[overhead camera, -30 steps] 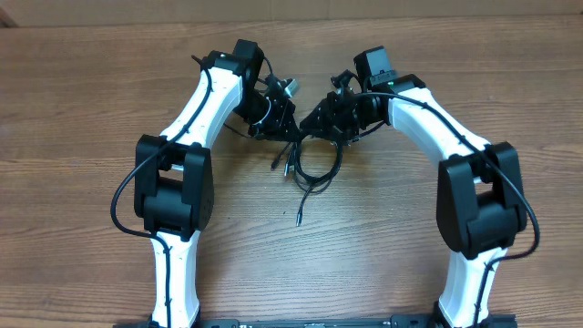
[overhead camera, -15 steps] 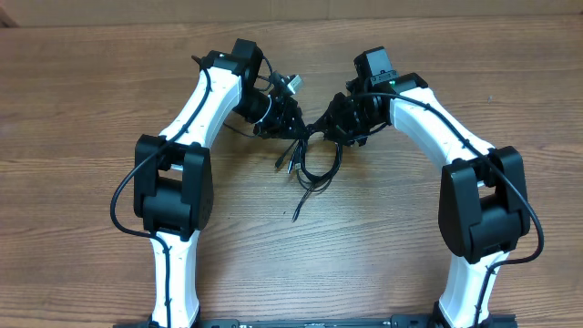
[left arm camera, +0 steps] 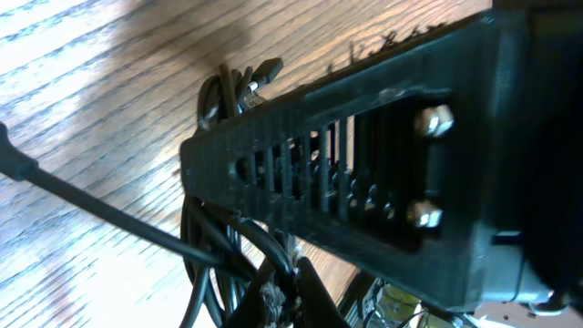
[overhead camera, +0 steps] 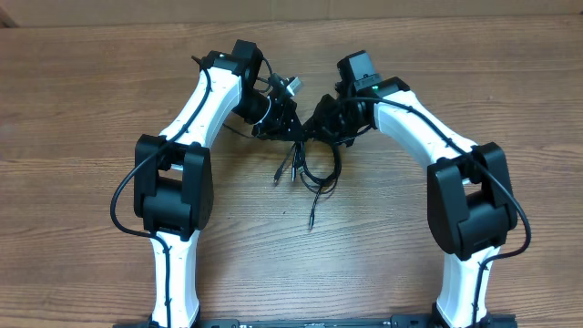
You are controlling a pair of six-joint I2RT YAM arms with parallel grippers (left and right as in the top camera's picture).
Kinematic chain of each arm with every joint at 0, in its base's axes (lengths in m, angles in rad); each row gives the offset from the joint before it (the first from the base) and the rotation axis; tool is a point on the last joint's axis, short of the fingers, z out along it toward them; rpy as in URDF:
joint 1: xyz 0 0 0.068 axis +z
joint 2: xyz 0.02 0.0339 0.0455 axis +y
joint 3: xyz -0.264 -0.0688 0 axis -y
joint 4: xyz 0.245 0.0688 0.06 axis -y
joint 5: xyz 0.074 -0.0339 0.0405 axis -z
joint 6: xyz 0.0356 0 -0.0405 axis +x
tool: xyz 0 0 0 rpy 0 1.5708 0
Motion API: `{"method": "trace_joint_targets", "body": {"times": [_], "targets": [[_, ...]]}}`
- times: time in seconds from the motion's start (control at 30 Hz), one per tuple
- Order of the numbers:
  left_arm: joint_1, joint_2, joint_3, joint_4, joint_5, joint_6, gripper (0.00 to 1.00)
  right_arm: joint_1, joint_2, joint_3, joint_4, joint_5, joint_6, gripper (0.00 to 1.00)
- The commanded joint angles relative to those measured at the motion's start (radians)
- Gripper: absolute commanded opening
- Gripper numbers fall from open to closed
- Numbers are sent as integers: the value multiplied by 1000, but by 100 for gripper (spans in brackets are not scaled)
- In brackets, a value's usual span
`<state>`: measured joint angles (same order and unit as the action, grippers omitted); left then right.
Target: Untangle cables
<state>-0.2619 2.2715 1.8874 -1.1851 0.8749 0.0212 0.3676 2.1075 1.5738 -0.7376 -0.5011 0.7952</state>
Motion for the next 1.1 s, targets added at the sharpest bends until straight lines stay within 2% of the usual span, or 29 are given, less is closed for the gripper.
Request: {"method": "trace_joint_targets", "body": {"times": [0.0, 0.2, 0.37, 0.47, 0.57, 0.63, 0.77, 0.93, 0.97, 1.07], "targets": [[-5, -28, 19, 19, 53, 1, 4, 51, 64, -3, -39, -4, -3, 29], [-5, -28, 19, 26, 34, -2, 4, 46, 80, -3, -50, 10, -3, 25], [17, -28, 19, 30, 32, -2, 4, 39, 81, -3, -60, 58, -40, 4], [40, -28, 19, 9, 0, -1, 4, 24, 79, 2, -54, 50, -88, 4], [52, -28, 19, -31, -122, 2, 4, -12, 42, 23, -58, -30, -190, 4], [52, -28, 19, -55, -244, 1, 4, -45, -14, 37, -63, -82, -239, 4], [52, -28, 19, -79, -384, -3, 4, -133, -152, 39, -62, -255, -324, 4], [52, -27, 19, -86, -467, -2, 4, -236, -249, 39, -111, -410, -359, 4], [52, -27, 19, -87, -478, -2, 8, -246, -257, 39, -138, -403, -360, 4], [52, -26, 19, -85, -493, -2, 34, -243, -258, 36, -250, -251, -386, 4]]}}
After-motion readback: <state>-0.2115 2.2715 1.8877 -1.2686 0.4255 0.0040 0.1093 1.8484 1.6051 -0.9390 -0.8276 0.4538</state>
